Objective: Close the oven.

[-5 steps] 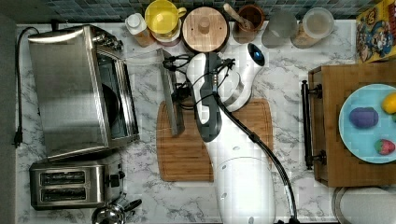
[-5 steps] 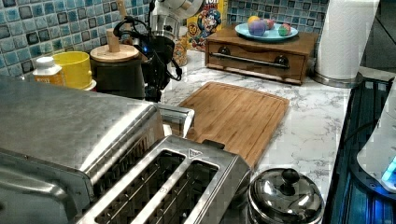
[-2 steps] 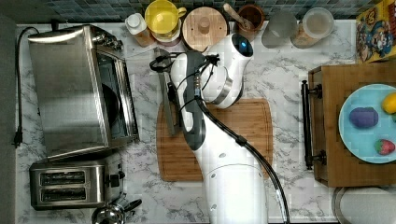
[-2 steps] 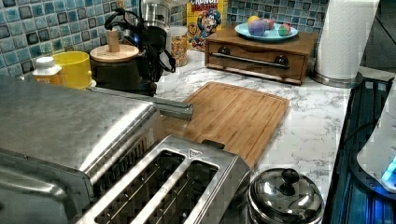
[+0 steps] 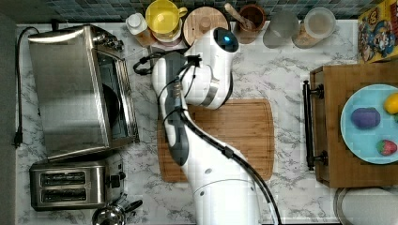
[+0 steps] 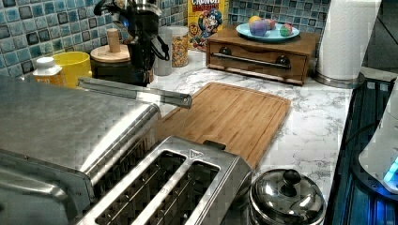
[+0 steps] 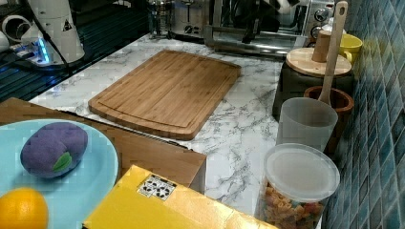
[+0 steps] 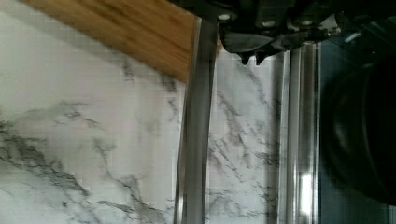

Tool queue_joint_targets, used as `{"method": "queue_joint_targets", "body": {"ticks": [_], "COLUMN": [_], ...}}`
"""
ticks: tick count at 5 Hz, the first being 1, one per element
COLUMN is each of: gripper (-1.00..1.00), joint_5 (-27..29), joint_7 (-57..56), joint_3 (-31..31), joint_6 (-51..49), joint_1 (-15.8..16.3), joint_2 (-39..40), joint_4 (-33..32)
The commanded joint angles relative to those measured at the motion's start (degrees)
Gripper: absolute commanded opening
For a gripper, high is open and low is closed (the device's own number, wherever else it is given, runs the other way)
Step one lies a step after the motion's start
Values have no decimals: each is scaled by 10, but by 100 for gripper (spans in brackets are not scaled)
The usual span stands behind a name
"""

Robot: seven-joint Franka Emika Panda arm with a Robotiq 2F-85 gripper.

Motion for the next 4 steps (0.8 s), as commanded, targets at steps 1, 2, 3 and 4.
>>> {"method": "queue_joint_targets", "body": {"ticks": [1,2,3,4], "gripper": [-100,-100,-100,-100], "joint_5": [-152,-200,-252,-363], "joint_7": [191,260,323,424], "joint_3": [77,76,60,31], "joint_6": [39,34,65,46], "joint_1": [179,193,216,262], "joint_2": [-46,-36,-65,-65], "joint_4": [58,81,67,92]}}
